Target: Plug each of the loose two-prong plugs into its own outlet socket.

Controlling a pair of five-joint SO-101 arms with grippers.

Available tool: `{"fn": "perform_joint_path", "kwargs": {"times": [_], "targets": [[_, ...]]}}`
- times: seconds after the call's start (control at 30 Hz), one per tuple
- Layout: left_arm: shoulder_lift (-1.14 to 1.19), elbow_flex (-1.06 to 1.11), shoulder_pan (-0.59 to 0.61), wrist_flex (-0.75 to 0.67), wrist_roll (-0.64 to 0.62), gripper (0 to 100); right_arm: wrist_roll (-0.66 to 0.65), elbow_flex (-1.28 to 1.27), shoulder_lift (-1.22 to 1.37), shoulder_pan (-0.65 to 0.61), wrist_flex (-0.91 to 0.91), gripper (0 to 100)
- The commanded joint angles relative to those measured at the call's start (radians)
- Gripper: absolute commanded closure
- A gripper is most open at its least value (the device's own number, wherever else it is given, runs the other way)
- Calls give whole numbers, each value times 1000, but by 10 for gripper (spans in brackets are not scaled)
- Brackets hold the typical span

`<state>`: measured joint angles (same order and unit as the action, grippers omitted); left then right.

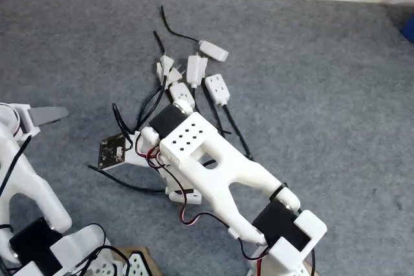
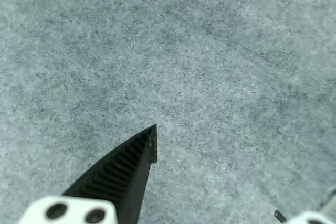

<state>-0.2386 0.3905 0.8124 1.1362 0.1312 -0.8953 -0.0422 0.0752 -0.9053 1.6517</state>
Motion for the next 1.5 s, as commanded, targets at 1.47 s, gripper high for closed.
{"fn": "perform_joint_path", "kwargs": {"times": [1.47], "targets": [[-5,-97,-677,311,-46,489,585,-929,-796,257,-1053,992]]}}
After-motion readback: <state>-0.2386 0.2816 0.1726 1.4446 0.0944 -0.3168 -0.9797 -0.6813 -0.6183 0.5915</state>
